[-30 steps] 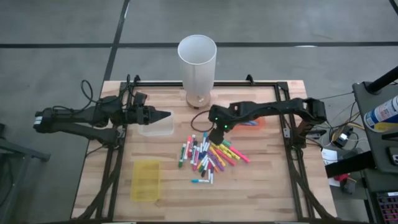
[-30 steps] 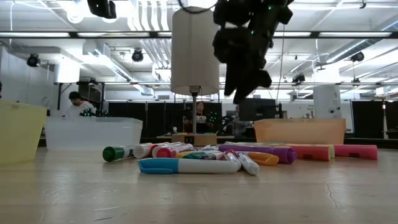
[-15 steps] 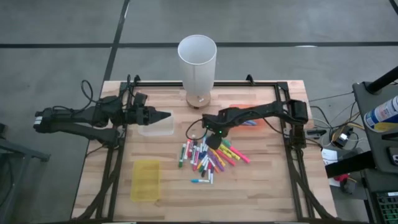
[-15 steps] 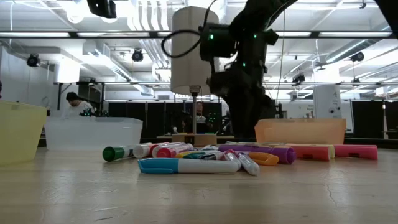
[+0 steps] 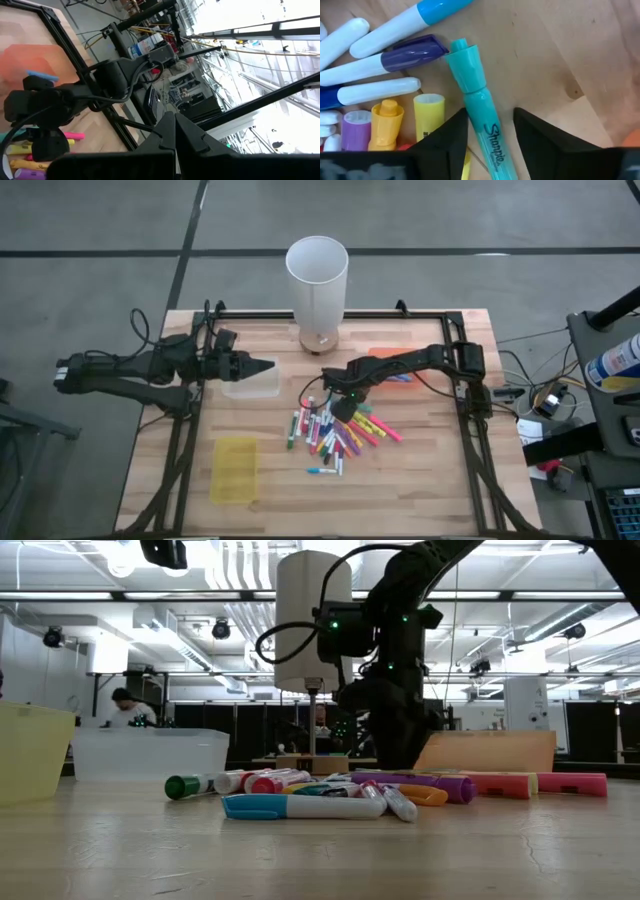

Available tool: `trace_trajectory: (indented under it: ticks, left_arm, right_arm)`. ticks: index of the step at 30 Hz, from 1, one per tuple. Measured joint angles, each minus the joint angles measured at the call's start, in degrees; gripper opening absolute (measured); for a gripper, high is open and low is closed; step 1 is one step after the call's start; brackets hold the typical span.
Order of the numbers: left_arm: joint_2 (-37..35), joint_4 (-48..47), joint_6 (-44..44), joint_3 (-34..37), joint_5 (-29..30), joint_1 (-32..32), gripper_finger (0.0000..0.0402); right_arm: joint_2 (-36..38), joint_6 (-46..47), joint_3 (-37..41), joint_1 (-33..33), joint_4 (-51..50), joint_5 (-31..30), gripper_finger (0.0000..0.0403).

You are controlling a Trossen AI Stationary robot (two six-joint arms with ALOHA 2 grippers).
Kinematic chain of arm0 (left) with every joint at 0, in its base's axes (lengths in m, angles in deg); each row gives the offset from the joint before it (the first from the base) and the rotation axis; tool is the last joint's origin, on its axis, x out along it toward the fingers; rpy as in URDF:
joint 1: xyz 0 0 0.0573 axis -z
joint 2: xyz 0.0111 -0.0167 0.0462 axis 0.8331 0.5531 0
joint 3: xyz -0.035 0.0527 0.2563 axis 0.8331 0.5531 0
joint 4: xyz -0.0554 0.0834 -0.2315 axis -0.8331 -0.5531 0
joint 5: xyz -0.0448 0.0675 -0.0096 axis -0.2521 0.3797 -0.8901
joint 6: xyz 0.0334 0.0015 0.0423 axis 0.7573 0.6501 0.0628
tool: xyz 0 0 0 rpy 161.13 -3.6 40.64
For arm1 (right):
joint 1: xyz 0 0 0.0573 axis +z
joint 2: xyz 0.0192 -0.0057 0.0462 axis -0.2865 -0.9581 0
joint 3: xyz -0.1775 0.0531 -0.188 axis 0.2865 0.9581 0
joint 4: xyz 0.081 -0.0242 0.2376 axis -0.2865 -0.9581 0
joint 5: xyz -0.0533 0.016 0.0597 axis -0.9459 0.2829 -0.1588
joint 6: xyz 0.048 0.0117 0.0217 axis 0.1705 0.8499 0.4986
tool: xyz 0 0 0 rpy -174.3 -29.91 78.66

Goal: Pick & Place Markers
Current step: Put the light blue highlighter pen into the orange bin

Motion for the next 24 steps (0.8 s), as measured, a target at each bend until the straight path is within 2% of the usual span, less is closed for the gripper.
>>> trace_trajectory:
  ticks: [9,19,24]
  left_arm:
    - [0.0,-0.05,0.35,0.0,0.03,0.0,0.0]
    - [0.0,-0.03,0.37,0.0,0.07,0.0,0.0]
    - [0.0,-0.03,0.37,0.0,0.22,0.0,0.0]
  right_arm:
    - [0.77,-1.46,-1.62,0.04,-0.47,0.51,0.005]
    - [5.99,-2.7,-7.97,0.0,-7.58,-0.23,0.0049]
    - [9.78,-3.44,-10.97,0.0,-14.29,-5.02,0.0049]
